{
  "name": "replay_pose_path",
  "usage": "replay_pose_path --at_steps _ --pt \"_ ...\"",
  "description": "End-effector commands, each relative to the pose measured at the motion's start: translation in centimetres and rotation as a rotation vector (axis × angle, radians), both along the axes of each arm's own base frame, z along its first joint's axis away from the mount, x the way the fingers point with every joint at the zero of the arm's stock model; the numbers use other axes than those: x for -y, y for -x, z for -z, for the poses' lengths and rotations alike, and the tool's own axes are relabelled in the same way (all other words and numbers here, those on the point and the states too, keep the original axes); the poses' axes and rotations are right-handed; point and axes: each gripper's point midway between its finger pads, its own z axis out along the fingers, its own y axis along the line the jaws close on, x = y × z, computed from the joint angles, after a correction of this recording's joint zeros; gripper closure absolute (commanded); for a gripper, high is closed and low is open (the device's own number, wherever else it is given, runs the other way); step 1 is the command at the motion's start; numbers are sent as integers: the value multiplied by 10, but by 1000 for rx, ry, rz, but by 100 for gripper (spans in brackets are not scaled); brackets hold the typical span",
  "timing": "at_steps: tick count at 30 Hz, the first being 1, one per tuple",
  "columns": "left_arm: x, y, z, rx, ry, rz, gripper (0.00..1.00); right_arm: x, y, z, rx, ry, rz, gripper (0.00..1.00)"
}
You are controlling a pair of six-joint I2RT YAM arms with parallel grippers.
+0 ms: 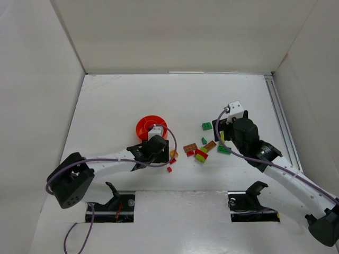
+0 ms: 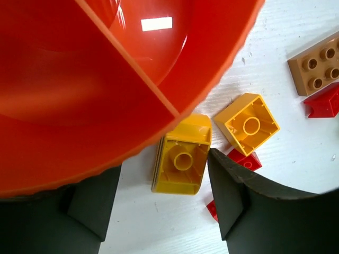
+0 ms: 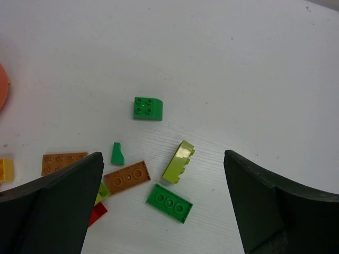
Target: Sort the legos into containers by color
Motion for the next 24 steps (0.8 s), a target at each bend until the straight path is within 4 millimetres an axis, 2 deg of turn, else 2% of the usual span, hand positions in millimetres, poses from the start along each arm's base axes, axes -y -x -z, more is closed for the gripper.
replay_pose_path --at_steps 1,2,5,11,14,16,17,19,21,22,24 --pt "4 5 4 -29 -17 66 38 1 -4 -11 38 -7 17 0" --pt "5 6 4 -33 -17 81 44 1 -4 -11 38 -7 17 0" --pt "7 9 5 -45 -7 93 49 2 -4 -11 40 -4 25 0" --pt "7 23 8 -92 4 92 69 2 -4 -11 40 -4 25 0" --pt "10 25 -3 -82 -8 95 79 2 -5 -13 48 -10 25 0" --pt "22 20 -30 -31 28 98 82 2 -5 -13 49 -1 22 0" --pt "19 19 -39 -17 24 88 82 2 -5 -13 49 -1 22 0" --pt "25 6 -87 89 103 56 83 1 -4 -16 56 -1 9 0" --pt "21 -3 -119 173 147 16 83 1 -4 -21 73 -14 9 0" --pt "12 -12 -148 260 177 -39 83 1 -5 -23 83 -12 7 0" --pt "-2 -25 -172 335 199 -114 83 0 -3 -22 83 -16 -3 0"
